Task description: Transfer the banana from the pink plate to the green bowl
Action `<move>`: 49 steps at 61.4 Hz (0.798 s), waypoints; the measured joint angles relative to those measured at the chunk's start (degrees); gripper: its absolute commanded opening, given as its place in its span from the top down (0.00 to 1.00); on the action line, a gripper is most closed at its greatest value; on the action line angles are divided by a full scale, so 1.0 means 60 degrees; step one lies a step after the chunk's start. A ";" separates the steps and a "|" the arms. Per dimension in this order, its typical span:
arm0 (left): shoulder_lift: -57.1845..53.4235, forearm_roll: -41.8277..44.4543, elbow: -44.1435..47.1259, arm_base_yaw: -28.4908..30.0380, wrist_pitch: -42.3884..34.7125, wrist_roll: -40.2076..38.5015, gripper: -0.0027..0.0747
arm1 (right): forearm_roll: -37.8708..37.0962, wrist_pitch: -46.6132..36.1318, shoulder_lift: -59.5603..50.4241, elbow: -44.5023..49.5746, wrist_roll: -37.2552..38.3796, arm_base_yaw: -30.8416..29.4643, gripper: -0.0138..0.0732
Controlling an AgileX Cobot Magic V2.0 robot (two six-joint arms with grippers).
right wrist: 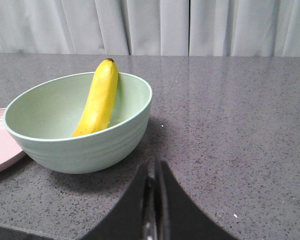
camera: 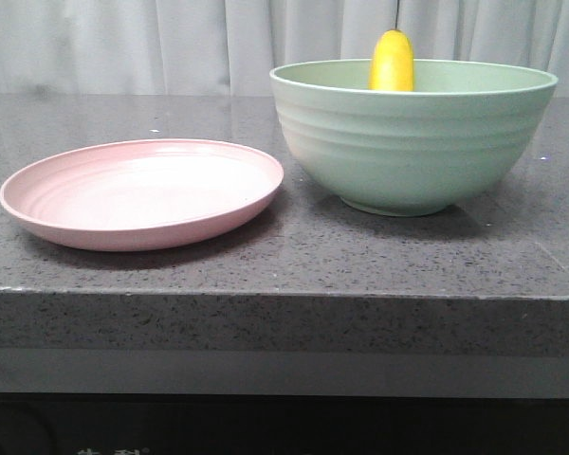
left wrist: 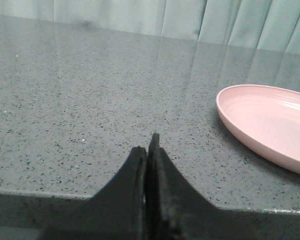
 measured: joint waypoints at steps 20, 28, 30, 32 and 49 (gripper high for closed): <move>0.0000 0.0000 0.0000 0.0000 0.0000 0.0000 0.99 | 0.0000 0.0000 0.0000 0.0000 -0.0006 0.0000 0.92; 0.0000 0.0000 0.0000 0.0000 0.0000 0.0000 0.99 | 0.0000 0.0000 0.0000 0.0000 -0.0006 0.0000 0.92; 0.0000 0.0000 0.0000 0.0000 0.0000 0.0000 0.99 | 0.0000 0.0000 0.0000 0.0000 -0.0006 0.0000 0.92; 0.0000 0.0000 0.0000 0.0000 0.0000 0.0000 0.99 | 0.0000 0.0000 0.0000 0.0000 -0.0006 0.0000 0.92; 0.0000 0.0000 0.0000 0.0000 0.0000 0.0000 0.99 | -0.0137 -0.0891 -0.0144 0.0828 -0.0006 -0.0071 0.92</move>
